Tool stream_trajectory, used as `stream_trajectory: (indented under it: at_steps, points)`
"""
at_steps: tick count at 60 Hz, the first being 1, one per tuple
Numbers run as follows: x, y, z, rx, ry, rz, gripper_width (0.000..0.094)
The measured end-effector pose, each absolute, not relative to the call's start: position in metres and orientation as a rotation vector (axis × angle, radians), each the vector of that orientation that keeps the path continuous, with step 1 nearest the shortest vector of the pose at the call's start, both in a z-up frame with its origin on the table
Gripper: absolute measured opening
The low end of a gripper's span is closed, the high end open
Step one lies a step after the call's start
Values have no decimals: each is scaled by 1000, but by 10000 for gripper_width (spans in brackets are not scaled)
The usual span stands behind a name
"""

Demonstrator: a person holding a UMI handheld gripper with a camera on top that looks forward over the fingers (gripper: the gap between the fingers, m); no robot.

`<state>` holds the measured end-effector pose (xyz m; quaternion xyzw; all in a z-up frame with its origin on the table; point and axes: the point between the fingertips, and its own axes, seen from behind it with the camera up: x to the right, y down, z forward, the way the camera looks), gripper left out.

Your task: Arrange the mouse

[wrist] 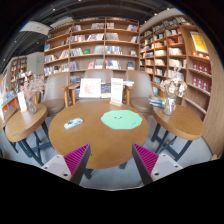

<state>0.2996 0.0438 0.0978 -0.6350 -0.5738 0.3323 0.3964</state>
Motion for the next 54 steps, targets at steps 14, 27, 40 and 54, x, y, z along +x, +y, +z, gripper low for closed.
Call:
stream_trajectory:
  at_steps: [14, 27, 40, 54]
  points:
    - [280, -13, 90, -1589, -1534, 886, 855]
    - [261, -84, 82, -1556, -1609, 929, 855]
    - [234, -142, 69, -1558, -1654, 963, 854]
    - [189, -163, 42, -1592, -1661, 912, 853]
